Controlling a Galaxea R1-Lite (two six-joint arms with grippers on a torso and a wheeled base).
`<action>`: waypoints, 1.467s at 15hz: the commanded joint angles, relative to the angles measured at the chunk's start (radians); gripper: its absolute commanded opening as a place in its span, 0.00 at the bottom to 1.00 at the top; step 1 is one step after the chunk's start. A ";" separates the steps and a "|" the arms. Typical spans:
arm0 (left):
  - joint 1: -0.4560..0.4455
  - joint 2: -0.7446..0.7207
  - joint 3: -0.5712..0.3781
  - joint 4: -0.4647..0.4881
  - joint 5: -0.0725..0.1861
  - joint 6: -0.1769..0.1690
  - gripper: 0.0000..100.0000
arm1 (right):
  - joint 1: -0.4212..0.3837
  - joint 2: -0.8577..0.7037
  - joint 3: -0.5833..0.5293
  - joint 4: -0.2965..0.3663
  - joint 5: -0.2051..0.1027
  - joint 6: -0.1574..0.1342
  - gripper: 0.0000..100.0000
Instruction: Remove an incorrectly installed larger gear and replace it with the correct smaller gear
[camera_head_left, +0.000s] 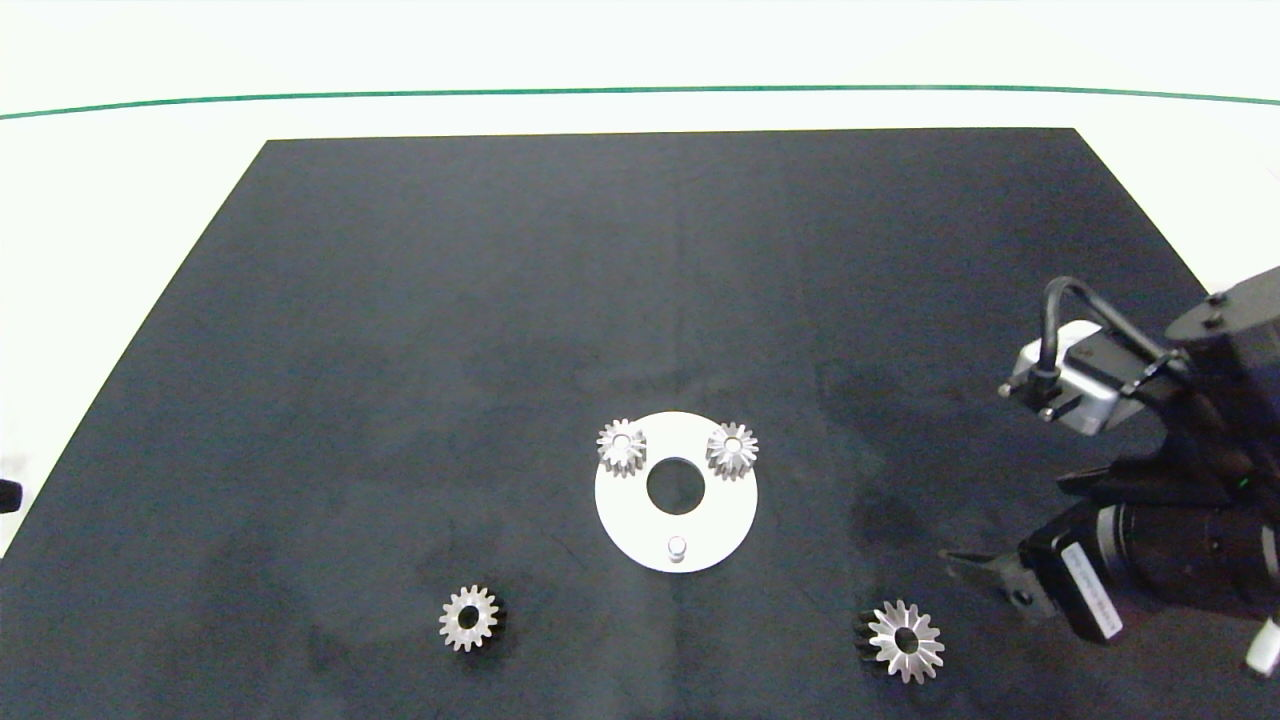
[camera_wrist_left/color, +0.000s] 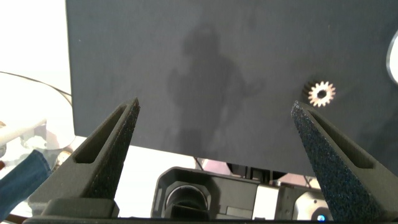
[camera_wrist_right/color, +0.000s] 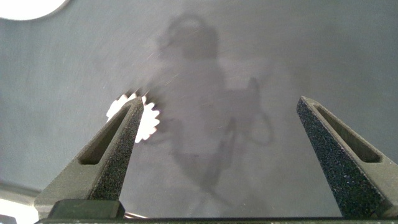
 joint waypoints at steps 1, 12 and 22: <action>-0.030 0.028 0.022 0.007 -0.001 -0.001 1.00 | -0.085 -0.042 -0.115 0.099 -0.001 0.028 1.00; -0.332 0.189 0.144 -0.116 0.021 -0.191 1.00 | -0.097 0.004 -0.341 0.309 0.004 0.218 1.00; -0.633 0.271 0.381 -0.380 0.147 -0.308 1.00 | -0.089 -0.004 -0.335 0.309 0.007 0.219 1.00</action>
